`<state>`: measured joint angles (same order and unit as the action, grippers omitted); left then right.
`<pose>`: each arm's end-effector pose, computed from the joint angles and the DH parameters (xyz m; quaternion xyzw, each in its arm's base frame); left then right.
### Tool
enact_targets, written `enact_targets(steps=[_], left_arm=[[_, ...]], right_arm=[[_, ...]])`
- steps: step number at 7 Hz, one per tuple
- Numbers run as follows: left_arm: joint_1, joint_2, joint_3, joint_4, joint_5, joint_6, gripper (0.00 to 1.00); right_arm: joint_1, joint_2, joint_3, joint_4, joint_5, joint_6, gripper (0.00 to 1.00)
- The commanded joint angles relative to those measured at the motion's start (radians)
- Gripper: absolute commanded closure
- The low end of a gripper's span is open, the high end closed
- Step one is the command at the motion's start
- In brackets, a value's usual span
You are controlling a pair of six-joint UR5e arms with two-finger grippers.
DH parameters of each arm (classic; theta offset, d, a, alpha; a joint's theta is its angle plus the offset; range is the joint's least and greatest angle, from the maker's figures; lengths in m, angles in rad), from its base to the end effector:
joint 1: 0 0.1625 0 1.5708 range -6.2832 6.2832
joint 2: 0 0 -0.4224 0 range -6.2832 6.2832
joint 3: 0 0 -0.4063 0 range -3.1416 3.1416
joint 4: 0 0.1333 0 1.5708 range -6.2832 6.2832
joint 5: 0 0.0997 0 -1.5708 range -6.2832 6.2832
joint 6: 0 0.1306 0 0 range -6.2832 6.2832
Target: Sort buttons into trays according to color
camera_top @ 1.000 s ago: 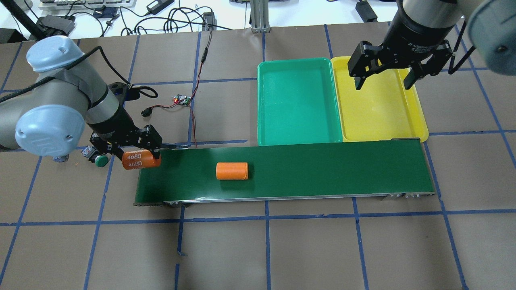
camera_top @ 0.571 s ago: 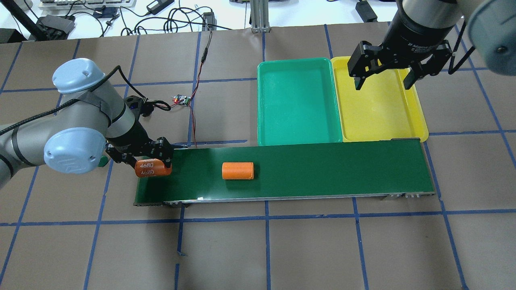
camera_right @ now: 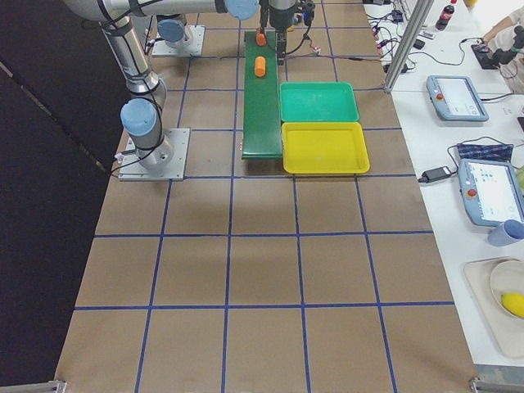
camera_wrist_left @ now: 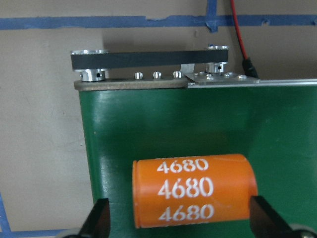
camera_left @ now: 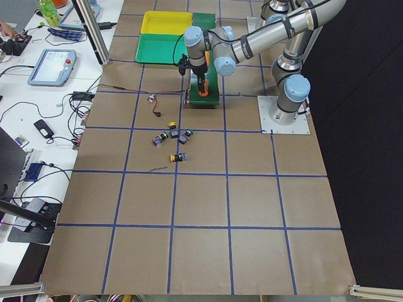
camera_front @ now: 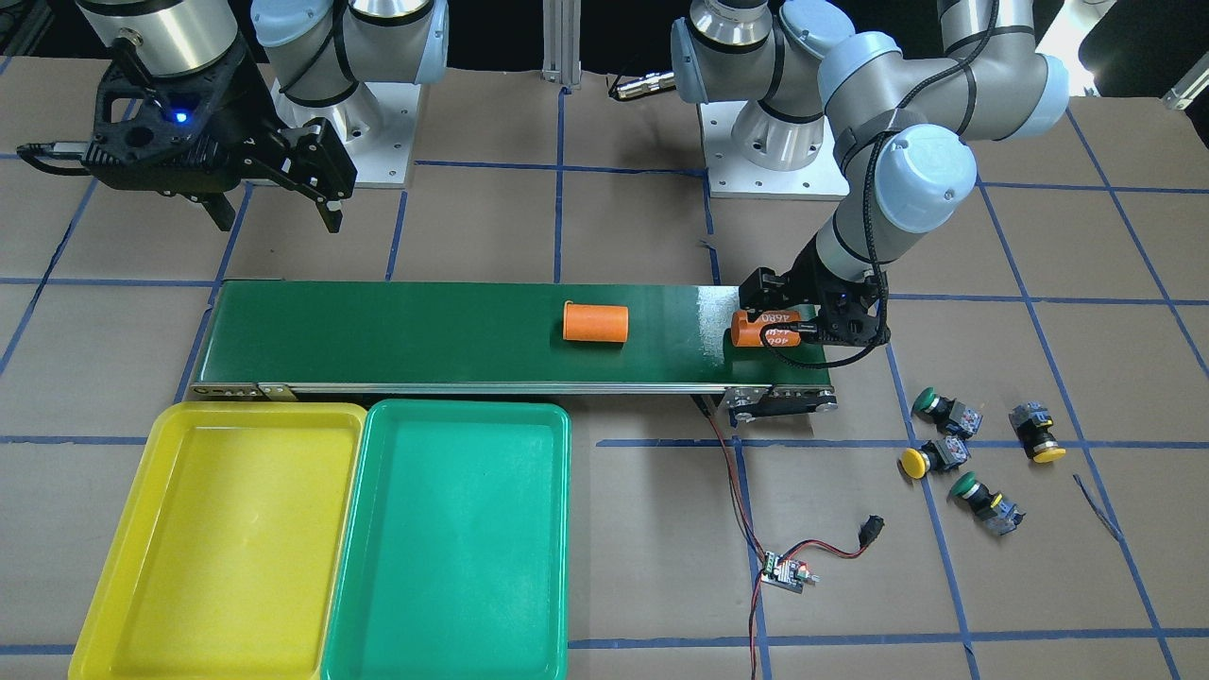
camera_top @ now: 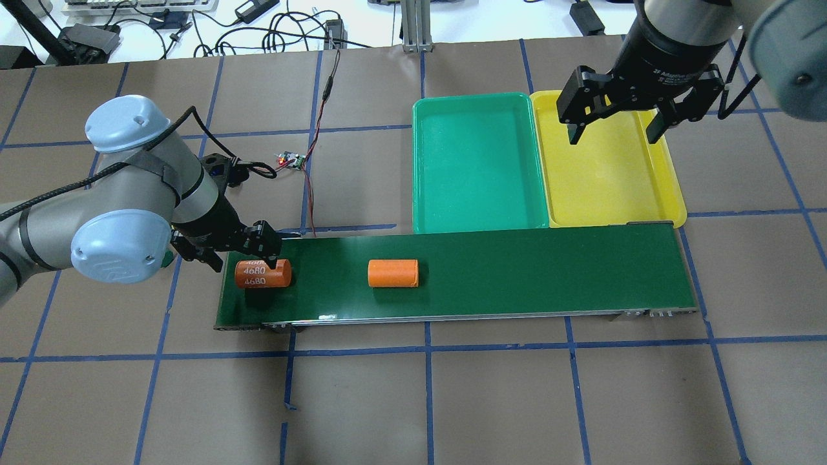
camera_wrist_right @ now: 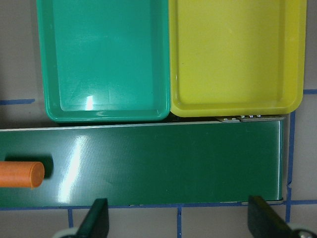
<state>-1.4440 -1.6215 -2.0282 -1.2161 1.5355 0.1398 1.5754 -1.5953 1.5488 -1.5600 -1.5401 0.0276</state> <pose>-0.0793 -0.4688 0.2425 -0.0051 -0.9969 -0.0736 0.0276 0.1396 -0.4992 0.4768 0.0112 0.9997 -0.0176 0.0156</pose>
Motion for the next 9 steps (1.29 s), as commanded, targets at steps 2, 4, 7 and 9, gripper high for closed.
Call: enact_targets(steps=[2,4,7,9], left_arm=[[0.075,0.045,0.253,-0.223,0.018,0.042,0.0],[0.323,-0.033,0.315,-0.177,0.074,0.27,0.0],[0.516,-0.229,0.315,0.074,0.069,0.497,0.0],[0.517,-0.319,0.315,0.14,0.071,0.498,0.0]], right_arm=[[0.0,0.0,0.002,0.0,-0.002,0.0,0.0],[0.003,0.0,0.007,-0.003,-0.002,0.0,0.0],[0.0,0.0,0.007,-0.002,-0.002,0.0,0.0],[0.0,0.0,0.007,-0.002,-0.002,-0.002,0.0]])
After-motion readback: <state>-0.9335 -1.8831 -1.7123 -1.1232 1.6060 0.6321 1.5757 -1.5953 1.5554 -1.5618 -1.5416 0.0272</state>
